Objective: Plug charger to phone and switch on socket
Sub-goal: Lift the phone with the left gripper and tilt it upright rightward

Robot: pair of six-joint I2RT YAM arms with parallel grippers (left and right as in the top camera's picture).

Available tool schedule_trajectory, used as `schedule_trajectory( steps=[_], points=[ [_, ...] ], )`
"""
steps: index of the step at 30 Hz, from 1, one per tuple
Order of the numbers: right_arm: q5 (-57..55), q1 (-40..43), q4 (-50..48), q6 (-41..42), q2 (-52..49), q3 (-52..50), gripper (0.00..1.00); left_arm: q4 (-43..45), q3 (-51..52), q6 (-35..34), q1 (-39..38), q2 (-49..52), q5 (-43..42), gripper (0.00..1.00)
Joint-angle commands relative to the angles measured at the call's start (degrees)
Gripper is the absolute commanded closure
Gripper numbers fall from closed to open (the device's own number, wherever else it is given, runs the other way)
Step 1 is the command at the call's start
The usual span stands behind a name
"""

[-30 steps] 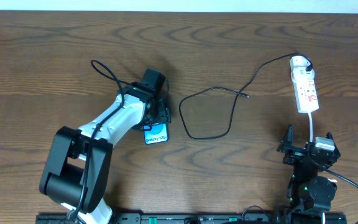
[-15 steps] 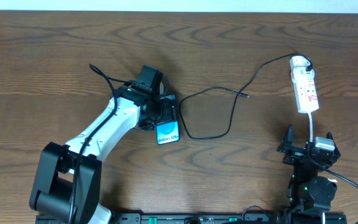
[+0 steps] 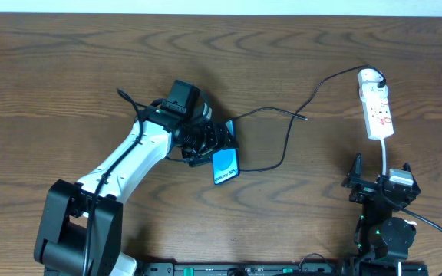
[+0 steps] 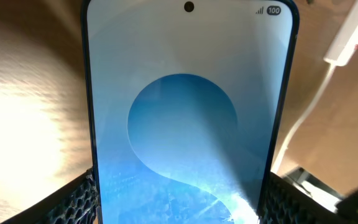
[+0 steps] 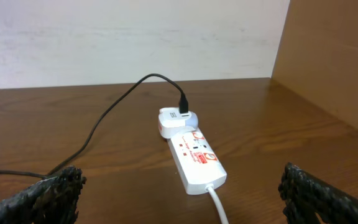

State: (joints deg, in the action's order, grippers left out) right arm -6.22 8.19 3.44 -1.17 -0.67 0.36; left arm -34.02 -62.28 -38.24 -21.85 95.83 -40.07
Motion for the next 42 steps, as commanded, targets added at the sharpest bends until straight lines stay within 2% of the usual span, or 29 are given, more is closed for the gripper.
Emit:
schedule_trajectory(
  steps=[1, 7, 16, 42],
  points=[
    [-0.07, 0.42, 0.2, -0.81, 0.35, -0.04, 0.01, 0.66, -0.37, -4.81, 0.33, -1.46, -7.17, 0.31],
    [-0.07, 0.42, 0.17, -0.81, 0.35, -0.04, 0.01, 3.69, -0.37, -9.99, 0.31, -1.46, -13.7, 0.31],
    [-0.09, 0.42, 0.17, -0.81, 0.35, -0.04, 0.01, 5.68, -0.37, -16.72, 0.37, -1.46, -17.4, 0.3],
    [-0.07, 0.42, 0.17, -0.81, 0.35, -0.04, 0.01, 6.51, -0.37, -18.47, 5.7, -1.46, -19.52, 0.3]
  ],
)
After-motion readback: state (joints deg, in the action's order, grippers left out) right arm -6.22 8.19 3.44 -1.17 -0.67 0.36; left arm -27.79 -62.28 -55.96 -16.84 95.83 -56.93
